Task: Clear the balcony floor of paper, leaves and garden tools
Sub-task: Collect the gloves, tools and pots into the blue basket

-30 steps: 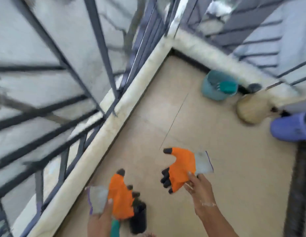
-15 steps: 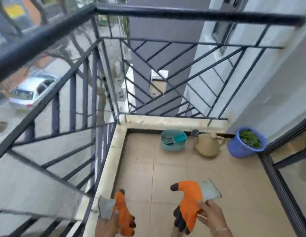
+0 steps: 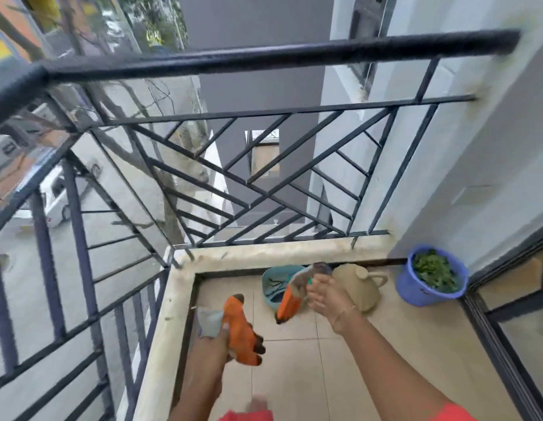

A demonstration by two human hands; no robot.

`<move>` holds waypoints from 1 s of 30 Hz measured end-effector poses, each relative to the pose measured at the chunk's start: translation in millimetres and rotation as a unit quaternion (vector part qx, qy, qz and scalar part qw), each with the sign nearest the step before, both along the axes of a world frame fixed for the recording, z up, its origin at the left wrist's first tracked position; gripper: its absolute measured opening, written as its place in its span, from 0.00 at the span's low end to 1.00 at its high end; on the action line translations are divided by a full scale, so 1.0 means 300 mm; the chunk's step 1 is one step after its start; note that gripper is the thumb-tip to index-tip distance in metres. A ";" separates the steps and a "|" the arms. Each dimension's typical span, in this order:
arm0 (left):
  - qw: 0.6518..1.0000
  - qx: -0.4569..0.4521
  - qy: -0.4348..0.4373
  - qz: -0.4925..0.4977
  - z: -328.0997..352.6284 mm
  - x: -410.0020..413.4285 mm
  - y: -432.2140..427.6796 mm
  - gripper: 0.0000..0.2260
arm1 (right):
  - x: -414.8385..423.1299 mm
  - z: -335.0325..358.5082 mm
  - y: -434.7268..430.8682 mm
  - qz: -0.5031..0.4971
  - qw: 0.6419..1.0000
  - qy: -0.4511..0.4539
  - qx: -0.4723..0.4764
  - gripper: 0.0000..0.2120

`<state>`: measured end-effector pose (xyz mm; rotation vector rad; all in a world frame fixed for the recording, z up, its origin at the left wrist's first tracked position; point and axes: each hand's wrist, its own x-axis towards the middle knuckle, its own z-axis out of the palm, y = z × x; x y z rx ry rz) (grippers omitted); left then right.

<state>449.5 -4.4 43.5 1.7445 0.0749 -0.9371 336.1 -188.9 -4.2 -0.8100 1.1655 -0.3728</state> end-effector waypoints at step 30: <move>0.958 0.207 -0.031 -0.195 -0.719 0.533 -0.934 0.11 | 0.300 -0.493 -0.637 -0.077 0.982 0.125 0.119 0.09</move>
